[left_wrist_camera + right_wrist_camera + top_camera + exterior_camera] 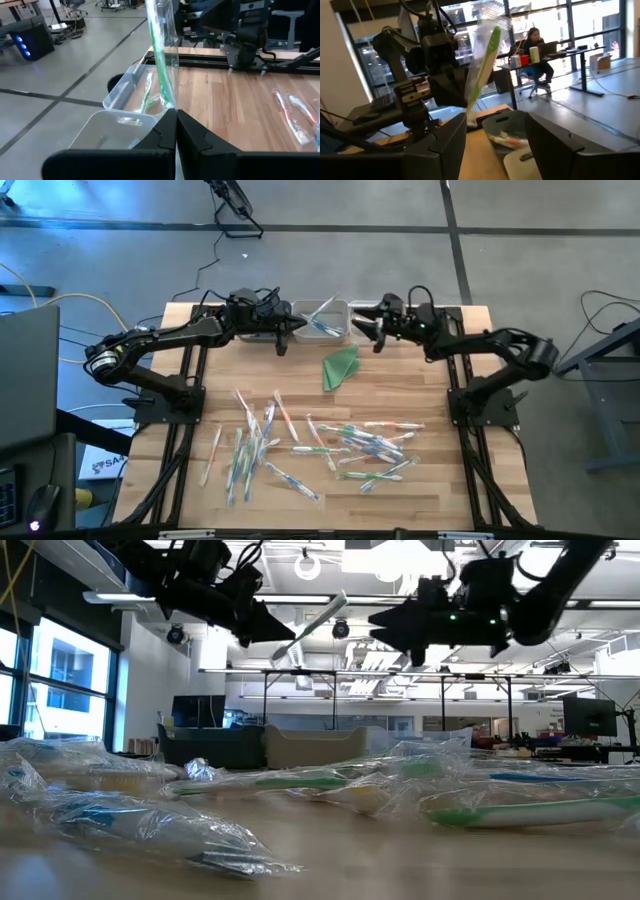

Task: Pick & Place Toothbrushes
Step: Put the green toothbrush into the transparent bin

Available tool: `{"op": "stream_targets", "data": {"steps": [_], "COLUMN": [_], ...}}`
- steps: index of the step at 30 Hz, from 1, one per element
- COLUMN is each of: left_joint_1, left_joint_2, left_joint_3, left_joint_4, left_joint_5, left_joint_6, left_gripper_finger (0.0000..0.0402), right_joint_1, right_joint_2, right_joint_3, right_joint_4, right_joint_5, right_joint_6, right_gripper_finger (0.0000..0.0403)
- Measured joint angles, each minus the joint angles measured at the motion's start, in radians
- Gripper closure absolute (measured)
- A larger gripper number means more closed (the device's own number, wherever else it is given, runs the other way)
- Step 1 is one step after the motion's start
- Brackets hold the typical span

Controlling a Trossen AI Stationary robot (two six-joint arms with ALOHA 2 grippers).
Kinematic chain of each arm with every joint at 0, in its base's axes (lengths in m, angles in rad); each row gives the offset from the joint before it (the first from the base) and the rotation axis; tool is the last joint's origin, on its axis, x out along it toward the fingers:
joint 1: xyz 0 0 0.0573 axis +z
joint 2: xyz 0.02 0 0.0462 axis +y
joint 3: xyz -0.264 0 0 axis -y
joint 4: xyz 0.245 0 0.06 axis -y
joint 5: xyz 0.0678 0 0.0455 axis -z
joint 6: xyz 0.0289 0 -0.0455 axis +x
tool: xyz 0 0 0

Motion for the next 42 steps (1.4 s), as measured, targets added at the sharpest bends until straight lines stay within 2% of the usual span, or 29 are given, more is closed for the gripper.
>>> {"op": "stream_targets", "data": {"steps": [7,13,20,27,30,35,42], "left_joint_1": [0.000,0.000,0.000,0.000,0.000,0.000,0.000], "left_joint_2": [0.000,0.000,0.000,0.000,0.000,0.000,0.000], "left_joint_3": [0.000,0.000,0.000,0.000,0.000,0.000,0.000], "left_joint_4": [-0.001,-0.006,-0.006,-0.005,-0.005,-0.005,-0.005], "left_joint_5": [0.010,0.011,0.016,0.032,0.032,0.032,0.032], "left_joint_6": [0.001,0.001,0.001,0.001,0.000,0.001,0.000], "left_gripper_finger": [0.0402,0.0402,0.0402,0.0402,0.0402,0.0402,0.0402], "right_joint_1": [0.035,0.063,0.066,0.071,0.083,0.099,0.103], "right_joint_2": [0.139,0.229,0.268,0.291,0.292,0.292,0.292], "right_joint_3": [0.137,0.236,0.314,0.376,0.386,0.386,0.386], "right_joint_4": [-0.001,-0.007,-0.051,-0.064,-0.065,-0.059,-0.060], "right_joint_5": [-0.054,-0.046,-0.056,-0.159,-0.148,-0.128,-0.121], "right_joint_6": [0.004,0.004,0.022,0.017,-0.036,-0.061,-0.061], "right_gripper_finger": [0.0207,0.0206,0.0205,0.0205,0.0209,0.0242,0.0320]}}
